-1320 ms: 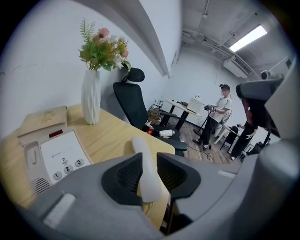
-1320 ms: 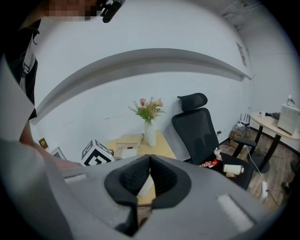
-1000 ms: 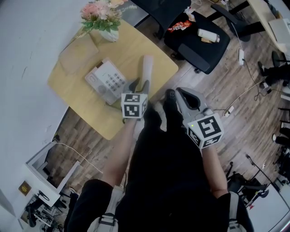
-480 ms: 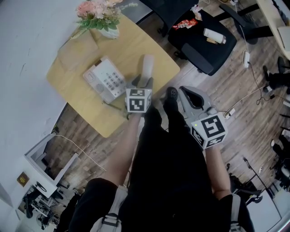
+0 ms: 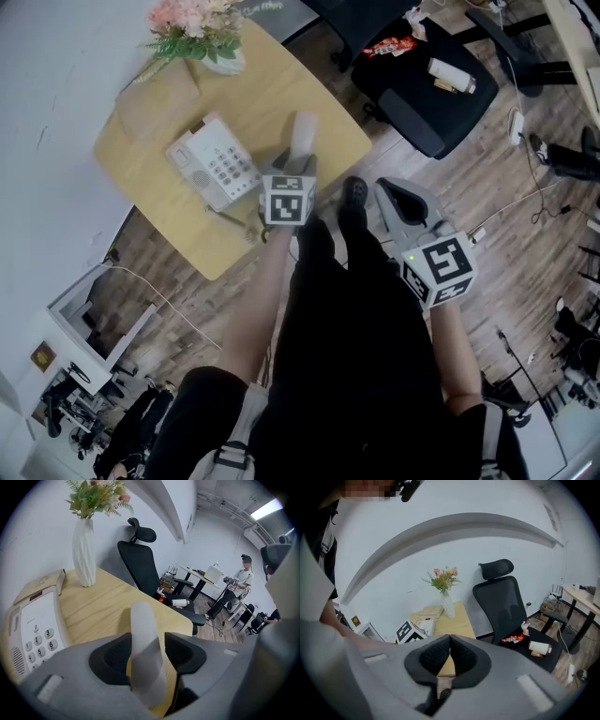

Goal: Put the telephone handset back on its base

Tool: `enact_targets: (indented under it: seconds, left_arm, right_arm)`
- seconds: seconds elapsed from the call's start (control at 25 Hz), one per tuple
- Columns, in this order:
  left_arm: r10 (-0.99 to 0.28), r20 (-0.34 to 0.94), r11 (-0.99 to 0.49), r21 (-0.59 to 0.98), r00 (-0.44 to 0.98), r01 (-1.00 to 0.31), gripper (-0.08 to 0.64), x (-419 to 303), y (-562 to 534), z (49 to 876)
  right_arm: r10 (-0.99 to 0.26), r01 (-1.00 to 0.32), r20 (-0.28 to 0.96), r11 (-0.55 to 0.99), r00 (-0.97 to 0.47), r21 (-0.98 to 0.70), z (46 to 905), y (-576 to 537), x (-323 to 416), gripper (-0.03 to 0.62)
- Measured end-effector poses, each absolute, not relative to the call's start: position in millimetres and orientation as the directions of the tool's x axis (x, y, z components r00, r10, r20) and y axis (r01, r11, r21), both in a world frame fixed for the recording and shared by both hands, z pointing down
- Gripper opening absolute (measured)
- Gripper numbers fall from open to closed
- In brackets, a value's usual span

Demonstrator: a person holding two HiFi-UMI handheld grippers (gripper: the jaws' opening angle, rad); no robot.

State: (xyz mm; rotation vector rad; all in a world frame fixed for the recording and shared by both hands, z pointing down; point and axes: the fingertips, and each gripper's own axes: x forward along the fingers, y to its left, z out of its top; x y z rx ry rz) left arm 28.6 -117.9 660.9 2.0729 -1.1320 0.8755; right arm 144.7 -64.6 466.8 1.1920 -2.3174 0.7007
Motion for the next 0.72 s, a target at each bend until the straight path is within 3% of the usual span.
enact_targets:
  seconds: [0.72]
  left_arm:
    - [-0.450, 0.842, -0.427, 0.091, 0.299, -0.900, 0.212, 31, -122, 687]
  right_arm:
    - [-0.562, -0.800, 0.591, 0.531, -0.579, -0.279, 478, -76, 160, 0.005]
